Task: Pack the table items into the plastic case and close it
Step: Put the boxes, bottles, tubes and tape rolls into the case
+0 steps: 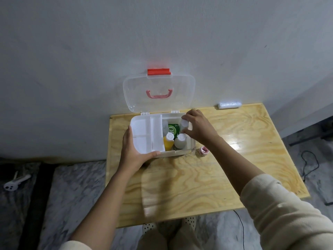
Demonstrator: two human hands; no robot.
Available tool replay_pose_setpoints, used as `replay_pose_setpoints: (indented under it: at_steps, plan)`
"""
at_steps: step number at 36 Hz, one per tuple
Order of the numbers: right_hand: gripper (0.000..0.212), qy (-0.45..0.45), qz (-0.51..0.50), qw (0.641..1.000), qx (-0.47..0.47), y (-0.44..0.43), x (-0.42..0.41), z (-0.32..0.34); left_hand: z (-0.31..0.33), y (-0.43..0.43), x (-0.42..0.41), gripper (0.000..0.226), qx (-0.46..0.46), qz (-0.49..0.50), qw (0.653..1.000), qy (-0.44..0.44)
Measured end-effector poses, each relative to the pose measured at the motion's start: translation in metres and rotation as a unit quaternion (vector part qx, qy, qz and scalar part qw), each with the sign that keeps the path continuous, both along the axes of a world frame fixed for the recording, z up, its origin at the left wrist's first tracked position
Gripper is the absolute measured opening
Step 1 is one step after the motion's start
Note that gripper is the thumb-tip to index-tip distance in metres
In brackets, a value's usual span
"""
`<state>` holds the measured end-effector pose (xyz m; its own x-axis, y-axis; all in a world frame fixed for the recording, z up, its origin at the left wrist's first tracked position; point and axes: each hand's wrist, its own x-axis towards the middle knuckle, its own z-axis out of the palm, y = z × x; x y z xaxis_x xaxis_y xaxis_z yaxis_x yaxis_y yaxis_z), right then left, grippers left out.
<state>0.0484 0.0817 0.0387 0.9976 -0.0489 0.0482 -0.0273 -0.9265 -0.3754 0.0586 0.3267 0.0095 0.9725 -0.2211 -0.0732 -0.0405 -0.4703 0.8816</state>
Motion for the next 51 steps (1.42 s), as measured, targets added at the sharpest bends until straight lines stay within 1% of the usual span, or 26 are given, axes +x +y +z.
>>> replay_pose_setpoints:
  at_steps: [8, 13, 19, 26, 28, 30, 32, 34, 35, 37, 42, 47, 49, 51]
  plan:
    - [0.043, -0.015, -0.02, 0.999, 0.021, 0.006, -0.01, -0.002, -0.002, 0.001, 0.001, 0.116, 0.011, 0.002, 1.0, -0.001]
    - [0.043, -0.026, -0.013, 0.999, 0.014, 0.004, -0.015, -0.007, 0.0, 0.0, 0.001, 0.115, 0.012, -0.001, 1.0, -0.009]
    - [0.039, -0.033, -0.062, 0.995, 0.075, 0.006, -0.008, -0.003, -0.002, 0.0, 0.003, 0.115, 0.02, -0.007, 1.0, -0.007]
    - [0.045, -0.027, -0.052, 0.994, 0.095, 0.005, -0.01, -0.005, -0.001, 0.0, 0.004, 0.117, 0.046, -0.017, 0.999, -0.025]
    - [0.043, -0.058, -0.047, 0.991, 0.115, 0.004, -0.016, -0.005, -0.003, 0.0, 0.004, 0.121, 0.052, -0.017, 0.998, -0.021]
    - [0.033, -0.121, -0.071, 0.978, 0.153, 0.0, -0.02, -0.006, -0.005, 0.0, 0.004, 0.124, 0.057, -0.016, 0.998, -0.02]
    - [0.022, -0.185, -0.127, 0.956, 0.191, -0.01, -0.02, -0.009, -0.007, -0.001, 0.005, 0.123, 0.06, -0.012, 0.998, -0.025]
    - [0.015, -0.218, -0.196, 0.93, 0.22, -0.026, -0.018, -0.016, -0.009, -0.001, 0.005, 0.123, 0.063, -0.007, 0.998, -0.028]
    - [0.015, -0.215, -0.228, 0.923, 0.225, -0.035, -0.016, -0.02, -0.01, -0.001, 0.005, 0.124, 0.068, -0.004, 0.997, -0.028]
    - [0.019, -0.175, -0.282, 0.917, 0.224, -0.055, -0.012, -0.029, -0.013, 0.0, 0.006, 0.129, 0.077, -0.002, 0.997, -0.021]
    - [0.042, -0.053, -0.358, 0.912, 0.192, -0.105, 0.006, -0.049, -0.021, 0.005, 0.007, 0.133, 0.091, -0.001, 0.996, -0.011]
    - [0.056, 0.01, -0.353, 0.924, 0.148, -0.13, 0.028, -0.06, -0.027, 0.008, 0.008, 0.13, 0.094, -0.002, 0.995, -0.014]
    - [0.055, 0.026, -0.344, 0.93, 0.128, -0.135, 0.033, -0.065, -0.028, 0.009, 0.011, 0.13, 0.089, -0.003, 0.996, -0.012]
    - [0.049, 0.04, -0.337, 0.937, 0.084, -0.139, 0.035, -0.069, -0.028, 0.011, 0.012, 0.131, 0.087, -0.005, 0.996, -0.01]
